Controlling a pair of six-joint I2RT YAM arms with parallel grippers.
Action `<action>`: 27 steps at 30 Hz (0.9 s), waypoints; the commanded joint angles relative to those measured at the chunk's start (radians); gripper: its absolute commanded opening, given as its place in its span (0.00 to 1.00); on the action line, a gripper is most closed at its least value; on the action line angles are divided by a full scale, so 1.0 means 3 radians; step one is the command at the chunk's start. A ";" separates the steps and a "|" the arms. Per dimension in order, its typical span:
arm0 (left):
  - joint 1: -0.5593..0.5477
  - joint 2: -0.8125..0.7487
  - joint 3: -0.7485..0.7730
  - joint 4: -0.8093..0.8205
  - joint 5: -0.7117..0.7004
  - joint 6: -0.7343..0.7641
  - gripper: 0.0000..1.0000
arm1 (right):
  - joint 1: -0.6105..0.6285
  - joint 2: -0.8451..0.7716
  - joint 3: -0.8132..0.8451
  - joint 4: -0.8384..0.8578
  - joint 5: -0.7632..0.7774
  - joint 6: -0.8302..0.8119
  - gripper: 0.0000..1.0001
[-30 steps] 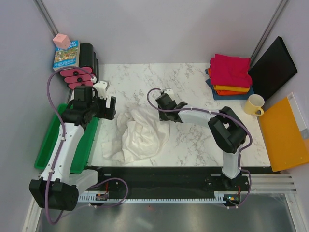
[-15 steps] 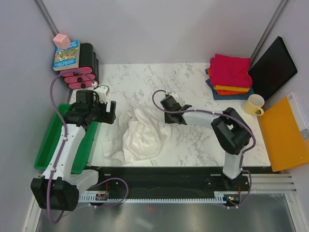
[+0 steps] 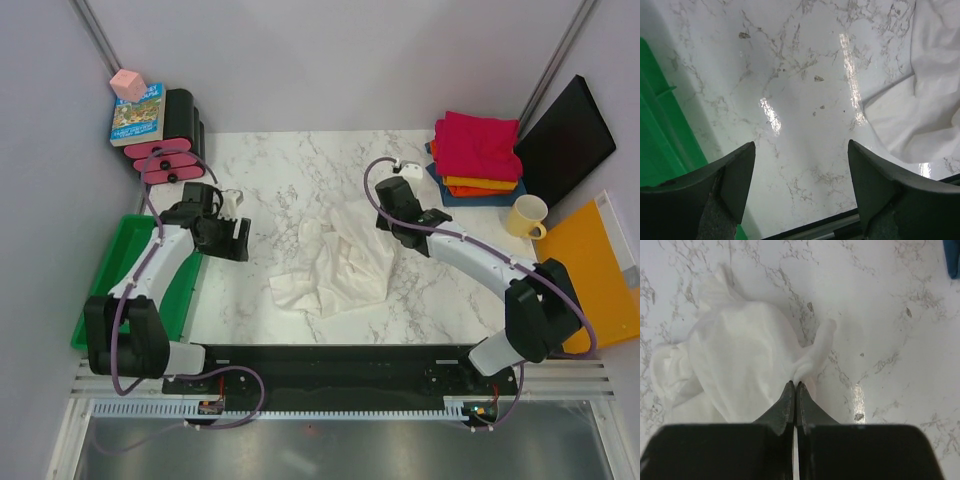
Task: Fold and stack the t-shirts
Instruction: Flatten out the tshirt
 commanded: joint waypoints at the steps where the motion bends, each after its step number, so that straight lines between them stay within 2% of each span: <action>1: -0.0016 0.0259 0.0059 -0.0083 0.0288 0.0130 0.80 | 0.0031 0.0058 -0.0148 -0.0103 0.0055 0.0065 0.00; 6: -0.0179 0.0285 0.0013 -0.0067 0.0595 0.0232 0.79 | 0.0031 0.0134 -0.0184 -0.0041 -0.0078 0.0111 0.00; 11: -0.0568 0.0275 -0.0059 0.0030 0.0698 0.0314 0.79 | 0.0072 0.0237 -0.0133 -0.0021 -0.0094 0.0147 0.00; 19: -0.0992 0.0724 -0.0033 0.0117 0.0413 0.0365 0.79 | 0.0108 0.0293 -0.0056 -0.0036 -0.0063 0.0163 0.00; 27: -0.1064 0.1287 0.0043 0.0137 0.0044 0.0355 0.79 | 0.0113 0.0181 -0.0025 -0.0077 -0.0043 0.0178 0.00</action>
